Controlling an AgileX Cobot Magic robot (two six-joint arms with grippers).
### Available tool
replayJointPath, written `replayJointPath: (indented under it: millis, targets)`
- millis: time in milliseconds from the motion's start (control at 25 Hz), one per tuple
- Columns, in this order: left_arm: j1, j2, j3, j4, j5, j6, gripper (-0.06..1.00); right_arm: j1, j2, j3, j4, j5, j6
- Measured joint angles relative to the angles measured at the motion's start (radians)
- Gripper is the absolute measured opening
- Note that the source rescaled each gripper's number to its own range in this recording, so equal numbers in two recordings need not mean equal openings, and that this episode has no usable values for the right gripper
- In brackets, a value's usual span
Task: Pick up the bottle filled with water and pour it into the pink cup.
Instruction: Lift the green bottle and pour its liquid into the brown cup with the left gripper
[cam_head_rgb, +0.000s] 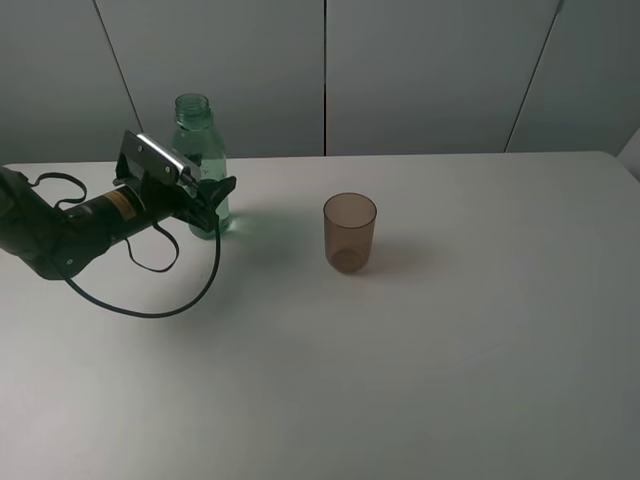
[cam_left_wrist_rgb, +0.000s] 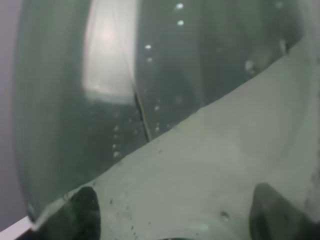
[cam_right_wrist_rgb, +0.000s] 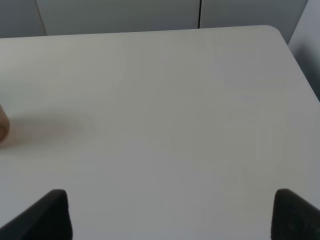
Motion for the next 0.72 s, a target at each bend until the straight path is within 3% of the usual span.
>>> replayJointPath:
  millis: [360,720]
  targets:
    - [-0.002,0.0,-0.067,0.019,0.031,0.067,0.03,0.0,0.0,0.0,0.0,0.0,0.0]
    - [-0.002,0.03,-0.427,0.263,0.029,0.064,0.02,0.0,0.0,0.0,0.0,0.0,0.0]
